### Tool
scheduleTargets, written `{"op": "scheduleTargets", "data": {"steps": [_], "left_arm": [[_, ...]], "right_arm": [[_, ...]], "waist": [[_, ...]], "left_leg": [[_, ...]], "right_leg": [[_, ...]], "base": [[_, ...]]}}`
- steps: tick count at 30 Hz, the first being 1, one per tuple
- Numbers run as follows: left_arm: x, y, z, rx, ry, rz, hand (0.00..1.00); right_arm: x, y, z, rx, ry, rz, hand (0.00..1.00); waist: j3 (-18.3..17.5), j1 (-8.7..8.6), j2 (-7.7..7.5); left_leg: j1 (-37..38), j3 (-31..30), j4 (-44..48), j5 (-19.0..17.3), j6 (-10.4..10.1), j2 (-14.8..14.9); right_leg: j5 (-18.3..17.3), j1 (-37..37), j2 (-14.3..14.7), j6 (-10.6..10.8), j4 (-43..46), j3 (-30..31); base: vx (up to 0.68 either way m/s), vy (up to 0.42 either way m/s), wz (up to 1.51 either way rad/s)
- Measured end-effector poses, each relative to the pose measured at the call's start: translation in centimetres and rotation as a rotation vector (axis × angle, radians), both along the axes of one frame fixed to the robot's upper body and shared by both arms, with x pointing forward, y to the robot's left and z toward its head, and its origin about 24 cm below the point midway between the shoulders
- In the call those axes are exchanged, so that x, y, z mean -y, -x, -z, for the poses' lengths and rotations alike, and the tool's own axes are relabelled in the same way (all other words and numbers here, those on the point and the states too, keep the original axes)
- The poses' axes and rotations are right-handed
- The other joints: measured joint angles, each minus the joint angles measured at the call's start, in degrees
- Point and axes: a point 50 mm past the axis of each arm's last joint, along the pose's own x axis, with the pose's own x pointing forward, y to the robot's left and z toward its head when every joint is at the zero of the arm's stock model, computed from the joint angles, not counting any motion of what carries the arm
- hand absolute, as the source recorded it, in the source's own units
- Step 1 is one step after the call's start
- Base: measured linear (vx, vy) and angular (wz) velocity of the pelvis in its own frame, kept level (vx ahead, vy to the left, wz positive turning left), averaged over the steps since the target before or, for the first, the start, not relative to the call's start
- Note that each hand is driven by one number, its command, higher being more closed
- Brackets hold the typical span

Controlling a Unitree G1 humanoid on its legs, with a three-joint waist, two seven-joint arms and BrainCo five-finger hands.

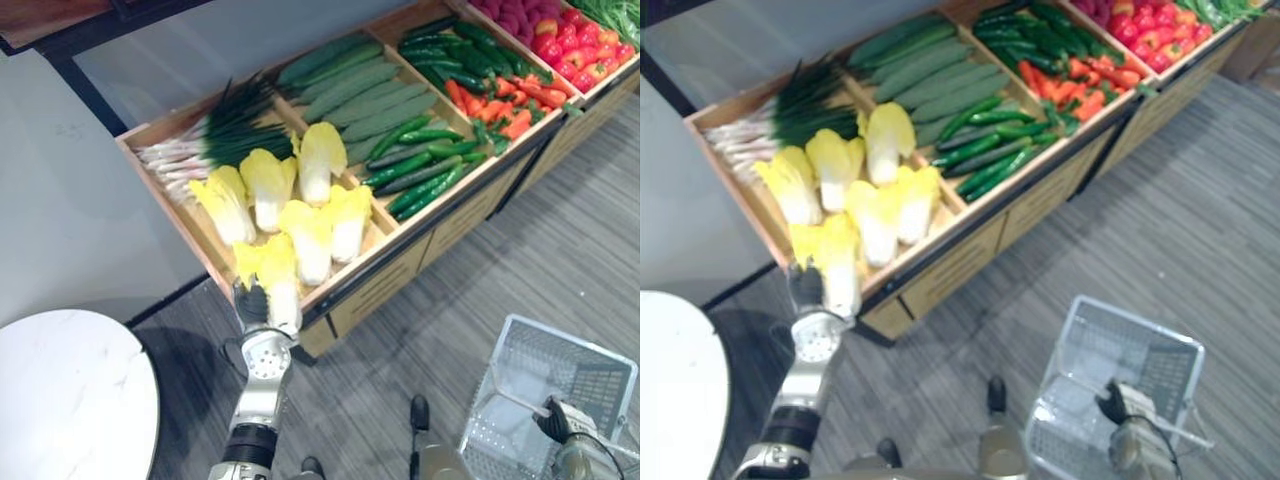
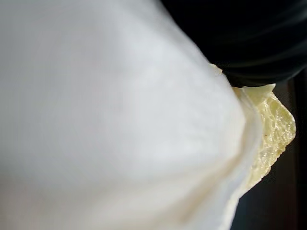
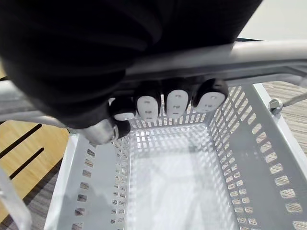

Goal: Pick vegetable in the basket

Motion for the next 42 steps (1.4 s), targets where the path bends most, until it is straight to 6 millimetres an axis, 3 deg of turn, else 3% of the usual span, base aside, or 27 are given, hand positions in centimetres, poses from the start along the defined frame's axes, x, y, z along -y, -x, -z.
{"op": "scheduleTargets", "data": {"steps": [9, 14, 21, 28, 31, 33, 37, 42], "left_arm": [[-0.6, -0.1, -2.6, 0.108, -0.068, -0.024, 1.0], [0.8, -0.3, -4.5, 0.189, -0.094, 0.054, 1.0], [5.3, -0.4, -5.2, 0.215, -0.147, 0.357, 1.0], [12.6, 1.1, -5.0, 0.222, -0.164, 0.741, 1.0], [16.4, 1.7, -5.4, 0.248, -0.159, 0.909, 1.0], [17.9, 1.8, -5.5, 0.251, -0.167, 0.971, 1.0], [21.2, 2.5, -4.8, 0.214, -0.18, 1.116, 1.0], [23.3, 3.0, -3.7, 0.161, -0.225, 1.218, 1.0]], "right_arm": [[0.3, -0.2, -0.2, 0.002, 0.002, 0.005, 1.0], [1.4, -1.2, -1.2, 0.026, 0.03, 0.003, 1.0], [2.9, -3.7, -3.1, 0.081, 0.038, 0.023, 1.0], [4.6, -5.0, -5.3, 0.116, 0.077, 0.036, 1.0], [3.8, -7.1, -7.6, 0.226, 0.084, -0.006, 1.0], [3.1, -8.1, -9.1, 0.29, 0.08, -0.053, 1.0], [-0.3, -10.0, -12.0, 0.434, 0.018, -0.206, 1.0], [-3.2, -10.8, -13.6, 0.511, -0.07, -0.334, 1.0]], "waist": [[-1.6, -0.11, -0.11], [-2.3, -0.17, -0.13], [-2.4, -0.15, 0.02], [-3.0, -0.42, 1.05], [-3.0, -0.58, 1.16], [-3.0, -1.4, 1.14], [-3.0, -2.65, 1.16], [-3.0, -3.53, 1.09]], "left_leg": [[1.4, 0.2, -1.1, 0.3, 0.1, -0.3], [2.4, 0.2, -1.8, 0.3, 0.1, -1.4], [3.7, 1.8, -1.0, -0.5, 1.1, -2.4], [5.4, 6.2, -1.7, -1.0, 1.0, -2.7], [7.2, 9.4, -2.2, -1.7, 0.8, -2.6], [7.2, 10.6, -2.1, -1.9, 0.9, -2.8], [7.9, 13.5, -2.2, -2.5, 0.8, -3.2], [8.2, 14.8, -2.1, -3.0, 0.7, -3.3]], "right_leg": [[0.5, 0.0, 0.1, 0.2, 0.0, 0.1], [0.6, 0.5, -0.9, 0.3, 0.0, 0.4], [0.8, 0.9, -1.6, 0.7, 0.0, 2.6], [1.5, -0.3, -1.1, 1.6, 0.1, 6.8], [1.6, -0.5, -0.4, 1.8, 0.4, 9.8], [1.7, -1.2, -0.4, 2.0, 0.6, 11.1], [2.1, -2.5, 0.2, 2.5, 0.7, 14.1], [2.1, -3.0, 0.6, 2.6, 0.8, 15.4]], "base": [[0.03, 0.001, -0.02], [0.01, 0.009, -0.02], [-0.04, -0.001, -0.12], [-0.02, -0.019, -0.3], [-0.01, -0.027, -0.46], [-0.02, -0.022, -0.35], [-0.02, -0.032, -0.36], [-0.02, -0.047, -0.15]]}}
